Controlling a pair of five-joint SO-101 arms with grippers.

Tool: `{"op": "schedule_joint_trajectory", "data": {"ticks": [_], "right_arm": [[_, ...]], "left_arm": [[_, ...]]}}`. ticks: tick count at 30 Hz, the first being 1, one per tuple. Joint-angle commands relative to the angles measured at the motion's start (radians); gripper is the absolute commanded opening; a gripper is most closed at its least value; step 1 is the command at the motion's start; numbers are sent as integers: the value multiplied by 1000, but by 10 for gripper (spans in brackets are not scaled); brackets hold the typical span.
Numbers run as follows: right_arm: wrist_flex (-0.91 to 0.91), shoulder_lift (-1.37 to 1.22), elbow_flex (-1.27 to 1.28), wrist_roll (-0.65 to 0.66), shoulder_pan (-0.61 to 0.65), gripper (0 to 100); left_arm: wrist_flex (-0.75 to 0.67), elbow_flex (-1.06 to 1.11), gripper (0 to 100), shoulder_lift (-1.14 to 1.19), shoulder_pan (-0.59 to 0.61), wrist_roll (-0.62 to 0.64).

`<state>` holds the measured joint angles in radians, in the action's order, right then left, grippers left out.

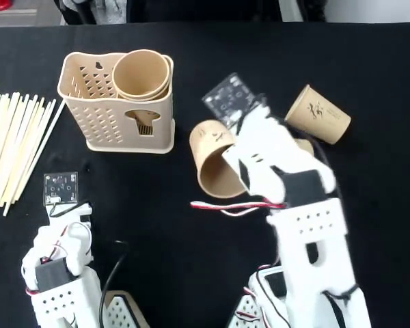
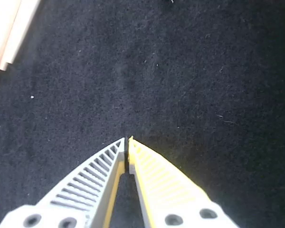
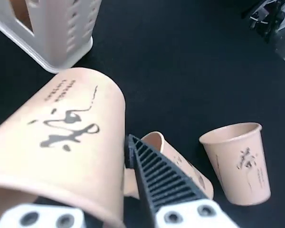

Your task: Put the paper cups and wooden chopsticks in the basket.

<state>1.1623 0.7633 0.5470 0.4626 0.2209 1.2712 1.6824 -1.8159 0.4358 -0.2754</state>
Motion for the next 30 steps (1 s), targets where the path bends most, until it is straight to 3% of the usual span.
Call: {"op": "schedule_joint_trajectory", "data": {"ticks": [1,7,13,20,30], "right_arm": [[155,1,-271,-63,29,11],[387,-272,-713,-141,123,11],[502,-595,-1181,-147,158,11],[532,-909,-1601,-77,229,11],[505,-1250,-1963,-77,230,11]], "left_arm": [[5,18,30,-3,-5,-5],[5,18,30,-3,-5,-5],[5,18,30,-3,-5,-5],[5,18,30,-3,-5,-5],[5,18,30,-3,-5,-5]]}}
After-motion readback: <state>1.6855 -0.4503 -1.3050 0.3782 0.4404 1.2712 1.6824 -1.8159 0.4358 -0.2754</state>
